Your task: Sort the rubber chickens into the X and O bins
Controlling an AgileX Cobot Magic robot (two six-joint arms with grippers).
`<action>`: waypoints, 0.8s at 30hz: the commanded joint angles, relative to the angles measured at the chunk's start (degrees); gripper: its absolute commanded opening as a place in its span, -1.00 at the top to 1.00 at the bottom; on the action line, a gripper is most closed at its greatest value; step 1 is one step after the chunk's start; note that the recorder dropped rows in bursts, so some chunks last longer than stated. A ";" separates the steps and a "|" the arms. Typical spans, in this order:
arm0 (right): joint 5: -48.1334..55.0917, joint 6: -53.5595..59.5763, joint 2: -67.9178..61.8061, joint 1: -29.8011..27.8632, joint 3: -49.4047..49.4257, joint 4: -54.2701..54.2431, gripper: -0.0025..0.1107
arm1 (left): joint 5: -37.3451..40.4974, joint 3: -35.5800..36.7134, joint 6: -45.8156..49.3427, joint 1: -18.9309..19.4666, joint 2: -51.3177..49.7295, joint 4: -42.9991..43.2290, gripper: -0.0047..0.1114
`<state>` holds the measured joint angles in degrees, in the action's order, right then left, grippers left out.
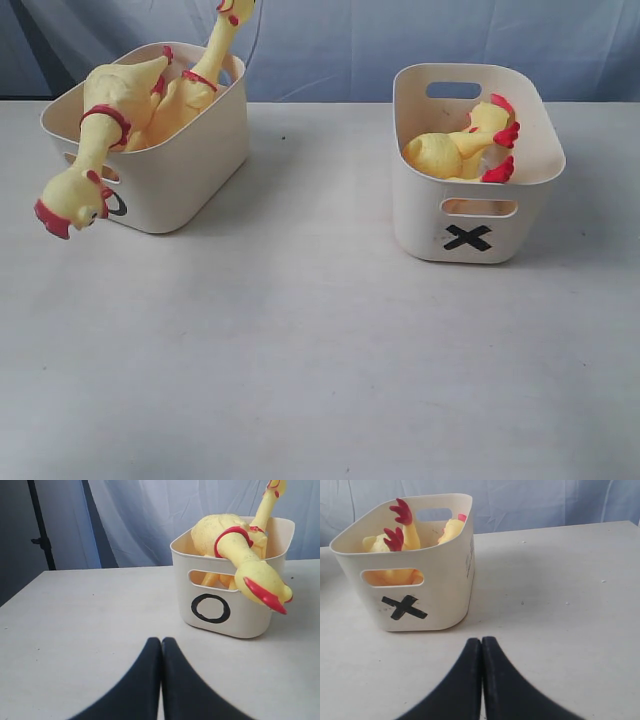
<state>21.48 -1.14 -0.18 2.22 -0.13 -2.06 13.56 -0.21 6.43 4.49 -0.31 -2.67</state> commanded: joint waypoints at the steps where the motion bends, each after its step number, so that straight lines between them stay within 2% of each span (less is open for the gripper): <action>1: -0.60 -0.01 0.18 0.19 0.13 -0.08 0.96 | 0.90 0.21 0.02 0.01 0.31 -2.22 0.91; 17: -0.60 -0.01 0.18 0.19 0.13 0.03 0.96 | -0.71 0.21 0.02 -0.08 0.31 -3.28 0.91; 21: -0.72 -0.01 0.18 0.19 0.13 0.03 0.96 | -0.71 0.21 0.02 -2.81 0.31 -3.27 0.91; 24: -0.72 -0.01 0.18 0.19 0.13 0.03 0.96 | -0.71 0.21 0.02 -3.45 0.31 -3.27 0.91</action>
<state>21.48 -1.14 -0.18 2.22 -0.13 -2.06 13.38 -0.21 6.43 1.76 -0.31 -5.56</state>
